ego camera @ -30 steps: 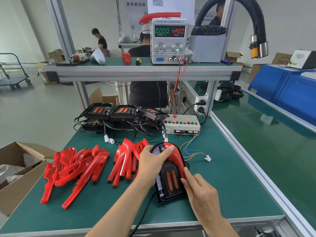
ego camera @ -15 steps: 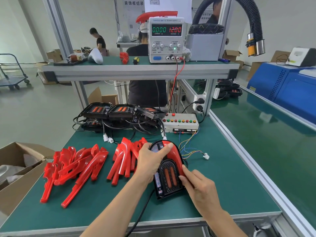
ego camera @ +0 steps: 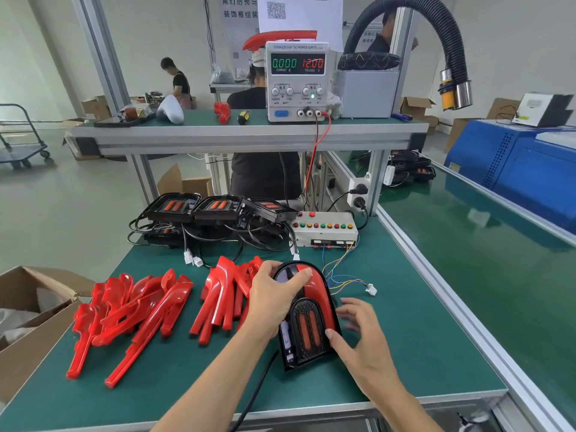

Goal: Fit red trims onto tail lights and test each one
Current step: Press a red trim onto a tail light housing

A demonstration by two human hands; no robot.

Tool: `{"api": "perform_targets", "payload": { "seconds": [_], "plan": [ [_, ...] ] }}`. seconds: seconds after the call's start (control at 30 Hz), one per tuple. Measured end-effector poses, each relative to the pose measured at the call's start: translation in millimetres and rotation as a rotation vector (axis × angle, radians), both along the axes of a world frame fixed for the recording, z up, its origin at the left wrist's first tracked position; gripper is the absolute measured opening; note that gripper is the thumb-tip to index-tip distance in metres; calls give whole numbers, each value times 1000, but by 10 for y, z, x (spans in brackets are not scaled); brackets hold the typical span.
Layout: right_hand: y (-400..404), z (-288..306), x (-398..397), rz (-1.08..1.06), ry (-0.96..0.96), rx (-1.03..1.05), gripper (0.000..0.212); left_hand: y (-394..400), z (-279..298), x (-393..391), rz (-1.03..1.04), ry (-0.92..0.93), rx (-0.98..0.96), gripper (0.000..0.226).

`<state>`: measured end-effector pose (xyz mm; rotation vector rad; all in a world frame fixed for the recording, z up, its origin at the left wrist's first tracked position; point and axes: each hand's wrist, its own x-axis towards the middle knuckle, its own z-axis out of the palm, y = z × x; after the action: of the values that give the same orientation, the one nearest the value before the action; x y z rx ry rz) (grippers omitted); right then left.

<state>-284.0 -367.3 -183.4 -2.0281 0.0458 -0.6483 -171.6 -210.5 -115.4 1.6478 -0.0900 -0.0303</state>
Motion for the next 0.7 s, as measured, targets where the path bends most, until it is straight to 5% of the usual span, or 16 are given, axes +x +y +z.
{"api": "perform_targets", "payload": {
  "seconds": [0.3, 0.5, 0.7],
  "plan": [
    [8, 39, 116, 208, 254, 351, 76, 37, 0, -13, -47, -47, -22, 31],
    [213, 234, 444, 166, 243, 429, 52, 44, 16, -34, -50, -48, -37, 31],
    [273, 177, 581, 108, 229, 371, 67, 54, -10, -64, -46, -79, -69, 31]
  ]
}}
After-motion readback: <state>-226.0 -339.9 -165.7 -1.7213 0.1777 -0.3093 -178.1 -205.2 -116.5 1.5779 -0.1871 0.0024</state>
